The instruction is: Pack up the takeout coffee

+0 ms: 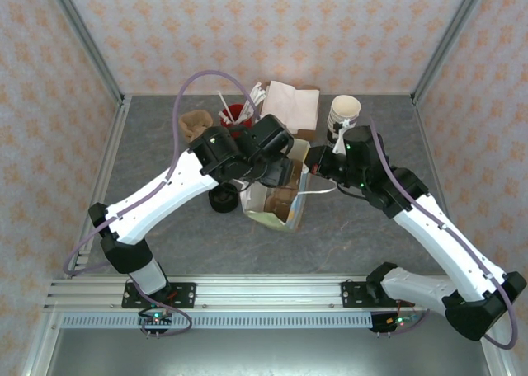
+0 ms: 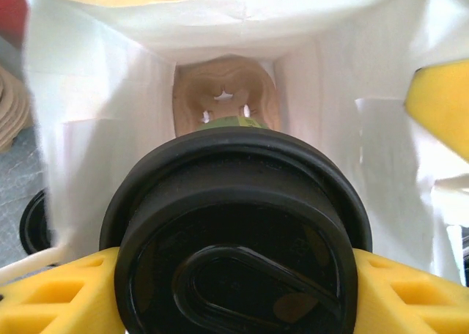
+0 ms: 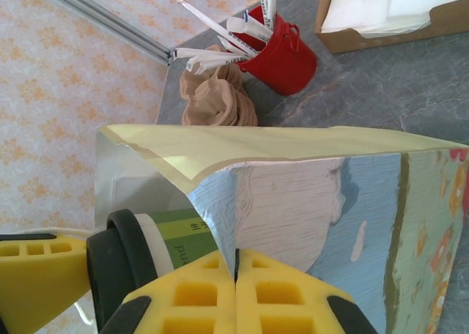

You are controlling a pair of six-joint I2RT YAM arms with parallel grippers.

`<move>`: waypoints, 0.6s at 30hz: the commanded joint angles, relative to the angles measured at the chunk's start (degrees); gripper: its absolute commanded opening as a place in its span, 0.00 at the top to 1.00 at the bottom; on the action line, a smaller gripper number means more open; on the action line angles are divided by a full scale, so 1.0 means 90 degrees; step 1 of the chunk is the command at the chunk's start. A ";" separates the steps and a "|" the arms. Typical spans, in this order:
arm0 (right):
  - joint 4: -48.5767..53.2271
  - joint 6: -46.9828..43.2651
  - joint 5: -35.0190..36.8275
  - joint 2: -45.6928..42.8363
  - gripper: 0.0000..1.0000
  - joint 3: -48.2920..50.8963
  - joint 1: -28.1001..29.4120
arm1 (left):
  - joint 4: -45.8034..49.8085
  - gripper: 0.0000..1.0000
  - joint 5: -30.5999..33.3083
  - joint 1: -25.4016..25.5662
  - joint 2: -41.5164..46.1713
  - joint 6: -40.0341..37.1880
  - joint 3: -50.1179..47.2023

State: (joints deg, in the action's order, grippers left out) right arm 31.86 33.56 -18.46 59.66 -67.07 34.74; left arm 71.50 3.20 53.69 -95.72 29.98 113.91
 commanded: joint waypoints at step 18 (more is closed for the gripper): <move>-0.0643 0.0269 0.0008 -0.0515 1.00 0.0640 0.0046 | -0.1081 0.38 0.0053 0.0197 -0.0416 -0.0132 -0.0914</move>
State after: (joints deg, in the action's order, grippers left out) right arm 28.58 34.96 -18.63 56.07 -61.89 34.74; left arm 64.29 3.25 55.16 -98.65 29.89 106.54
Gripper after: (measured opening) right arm 0.040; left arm 0.649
